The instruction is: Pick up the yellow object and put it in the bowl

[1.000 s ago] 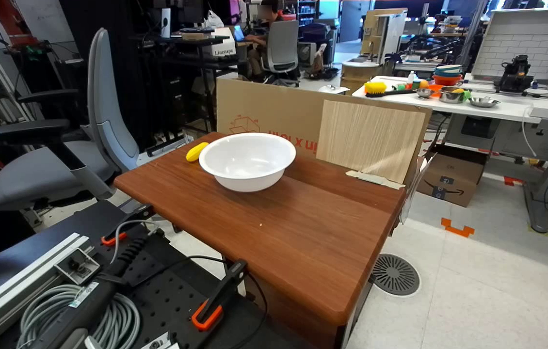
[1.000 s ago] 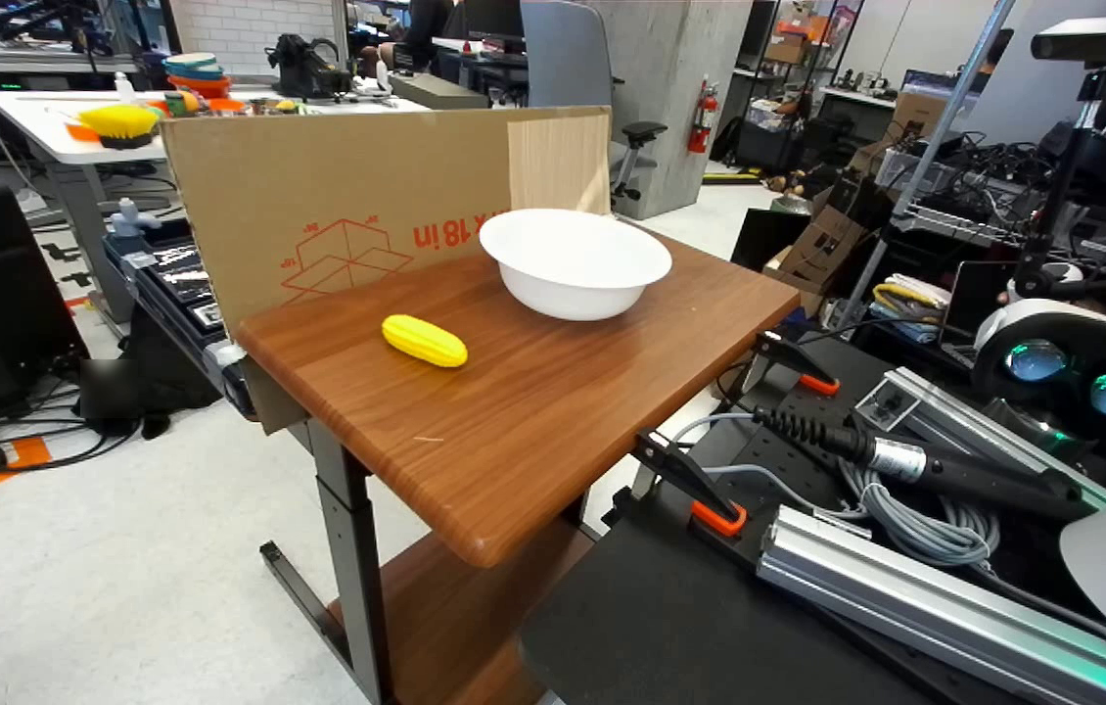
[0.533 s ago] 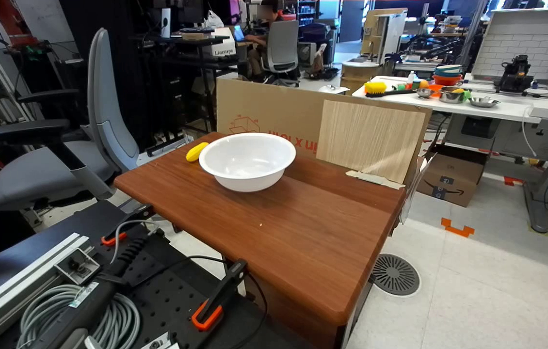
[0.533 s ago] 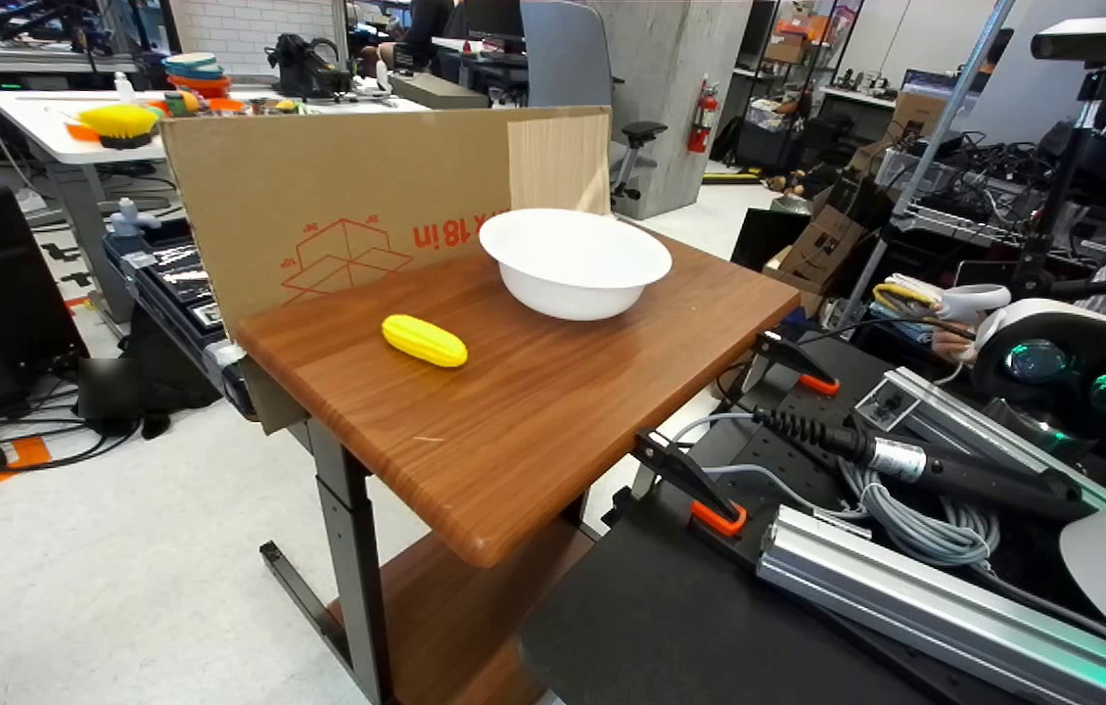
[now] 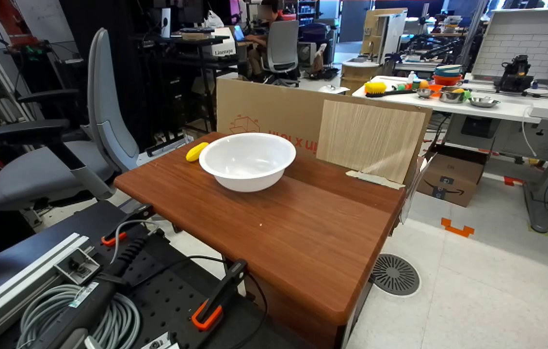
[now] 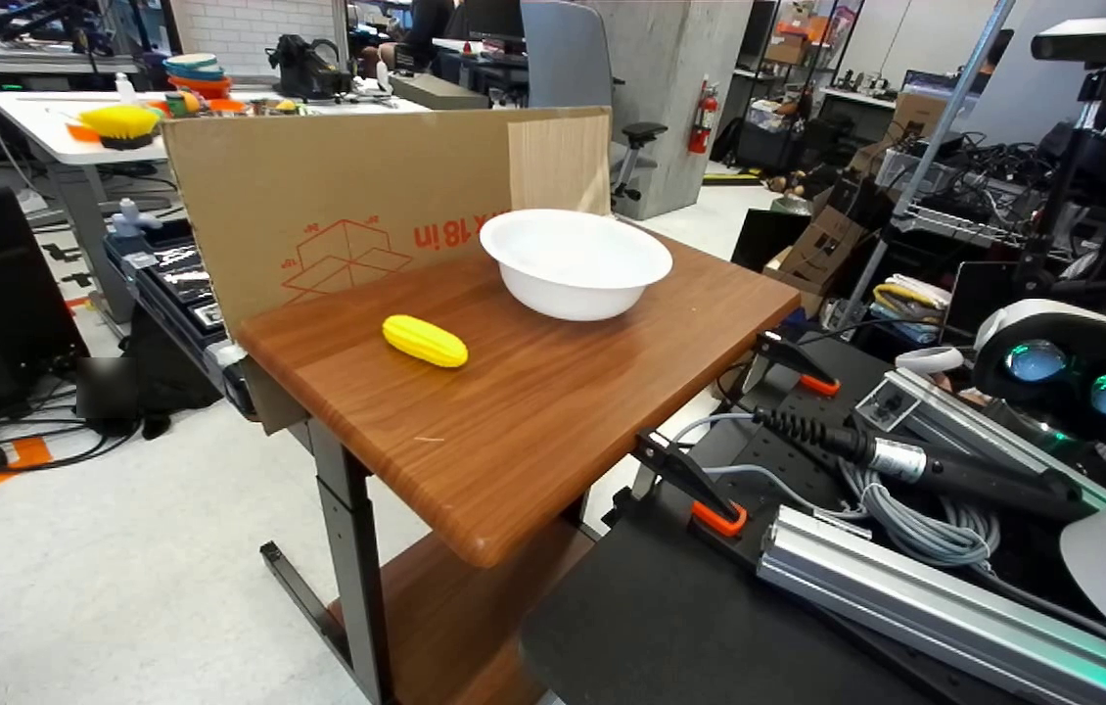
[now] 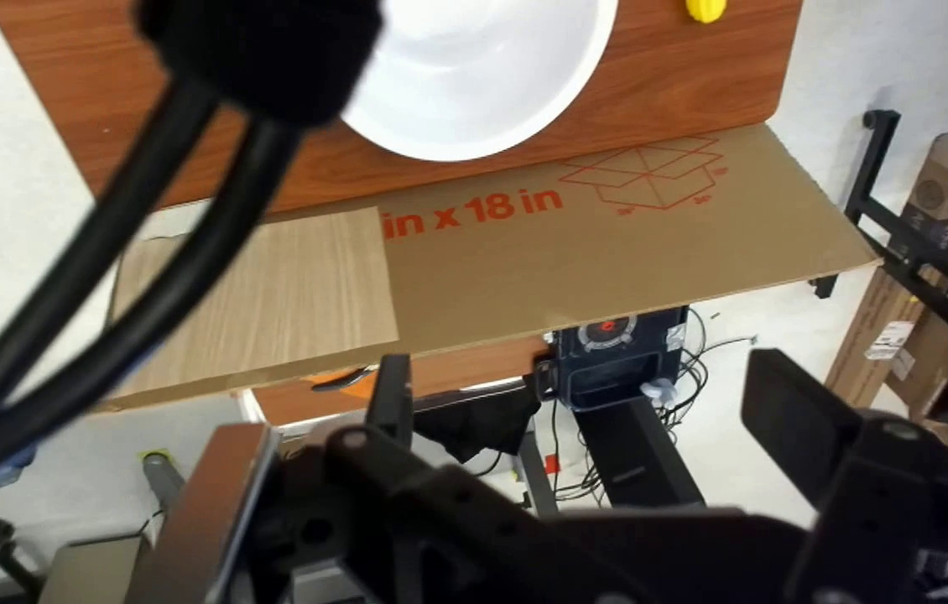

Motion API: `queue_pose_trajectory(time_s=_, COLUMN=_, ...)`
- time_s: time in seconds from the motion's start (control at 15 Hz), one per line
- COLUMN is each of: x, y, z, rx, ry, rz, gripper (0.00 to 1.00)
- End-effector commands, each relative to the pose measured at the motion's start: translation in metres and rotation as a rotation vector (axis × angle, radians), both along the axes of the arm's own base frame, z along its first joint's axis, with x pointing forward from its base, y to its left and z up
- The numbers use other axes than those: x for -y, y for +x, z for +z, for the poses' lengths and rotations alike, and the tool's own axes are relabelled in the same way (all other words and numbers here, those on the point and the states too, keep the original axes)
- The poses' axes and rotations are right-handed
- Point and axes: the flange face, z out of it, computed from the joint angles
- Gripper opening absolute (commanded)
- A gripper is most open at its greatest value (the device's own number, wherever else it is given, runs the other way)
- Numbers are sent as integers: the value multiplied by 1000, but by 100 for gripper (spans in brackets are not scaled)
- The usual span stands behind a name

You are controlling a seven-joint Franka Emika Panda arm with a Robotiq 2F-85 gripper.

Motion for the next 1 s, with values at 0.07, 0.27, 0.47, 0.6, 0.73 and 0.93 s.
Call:
queue_pose_trajectory(time_s=0.07, x=-36, y=33, z=-43, rx=-35, ry=43, rz=22, gripper=100)
queue_pose_trajectory(time_s=0.27, x=-57, y=34, z=-74, rx=-35, ry=-4, rz=69, gripper=100)
queue_pose_trajectory(time_s=0.47, x=-74, y=36, z=-105, rx=18, ry=-63, rz=105, gripper=100)
queue_pose_trajectory(time_s=0.6, x=-84, y=34, z=-129, rx=31, ry=-95, rz=126, gripper=100)
queue_pose_trajectory(time_s=0.73, x=-93, y=28, z=-152, rx=34, ry=-124, rz=146, gripper=100)
queue_pose_trajectory(time_s=0.93, x=-110, y=14, z=-182, rx=18, ry=-145, rz=171, gripper=100)
